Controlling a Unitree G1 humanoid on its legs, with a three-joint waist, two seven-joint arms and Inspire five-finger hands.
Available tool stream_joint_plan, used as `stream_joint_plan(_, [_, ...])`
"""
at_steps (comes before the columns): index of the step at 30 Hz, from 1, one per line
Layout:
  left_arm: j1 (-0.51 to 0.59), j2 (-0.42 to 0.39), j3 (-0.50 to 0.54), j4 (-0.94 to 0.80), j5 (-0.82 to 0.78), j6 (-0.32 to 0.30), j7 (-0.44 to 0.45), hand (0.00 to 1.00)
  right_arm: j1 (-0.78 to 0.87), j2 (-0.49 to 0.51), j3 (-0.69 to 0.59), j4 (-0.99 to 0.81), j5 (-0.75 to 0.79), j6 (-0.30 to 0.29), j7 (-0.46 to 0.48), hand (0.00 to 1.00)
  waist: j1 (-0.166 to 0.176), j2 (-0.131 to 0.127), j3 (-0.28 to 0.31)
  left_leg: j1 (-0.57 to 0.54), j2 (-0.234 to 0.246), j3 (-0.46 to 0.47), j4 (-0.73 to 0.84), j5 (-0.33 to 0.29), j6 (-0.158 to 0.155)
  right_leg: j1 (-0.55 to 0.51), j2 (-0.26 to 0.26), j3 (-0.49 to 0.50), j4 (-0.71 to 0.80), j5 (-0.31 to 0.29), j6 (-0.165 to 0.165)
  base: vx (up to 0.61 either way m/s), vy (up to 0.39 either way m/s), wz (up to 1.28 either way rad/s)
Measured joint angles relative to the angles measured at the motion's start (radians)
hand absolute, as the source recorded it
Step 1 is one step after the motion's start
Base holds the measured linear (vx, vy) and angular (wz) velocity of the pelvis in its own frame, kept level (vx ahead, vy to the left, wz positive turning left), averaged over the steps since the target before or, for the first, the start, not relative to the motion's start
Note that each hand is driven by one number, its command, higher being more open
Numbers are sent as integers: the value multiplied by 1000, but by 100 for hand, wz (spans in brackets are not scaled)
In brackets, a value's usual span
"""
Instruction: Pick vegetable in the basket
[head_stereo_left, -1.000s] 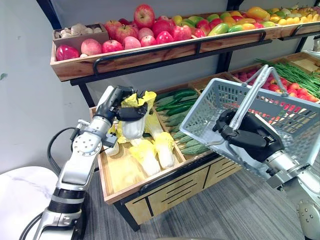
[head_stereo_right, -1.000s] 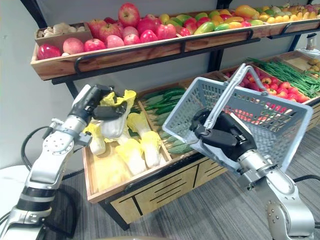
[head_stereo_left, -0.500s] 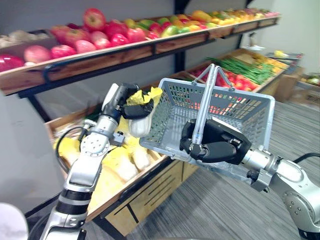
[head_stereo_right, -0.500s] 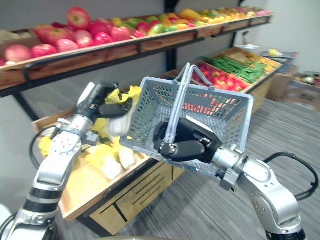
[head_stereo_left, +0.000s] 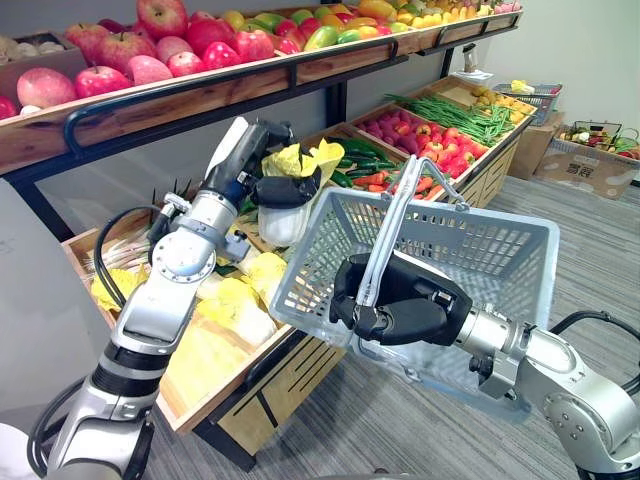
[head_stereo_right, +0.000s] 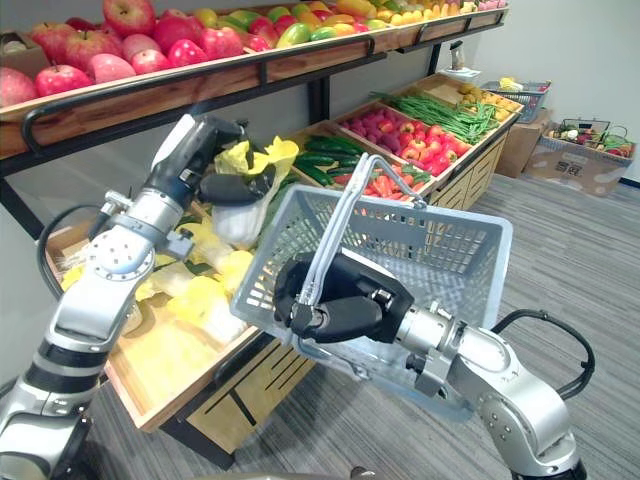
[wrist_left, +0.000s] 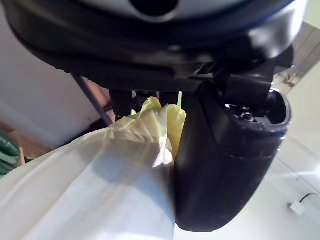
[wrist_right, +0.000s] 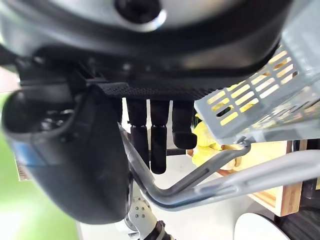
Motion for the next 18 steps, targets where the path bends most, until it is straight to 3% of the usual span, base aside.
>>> stream_joint_plan(10, [-41, 8, 0, 2, -11, -50, -15, 0, -15, -8, 2, 24, -3, 0, -15, 0, 19, -4, -3, -1, 2, -33, -11, 0, 0, 37, -18, -41, -51, 11, 0, 17, 26, 12])
stream_joint_plan(18, [-60, 37, -36, 0, -1, -102, -144, 0, -18, -10, 23, 46, -33, 0, -30, 0, 36, -4, -10, -4, 1, -61, -12, 2, 2, 61, -29, -70, -75, 15, -1, 3, 17, 10])
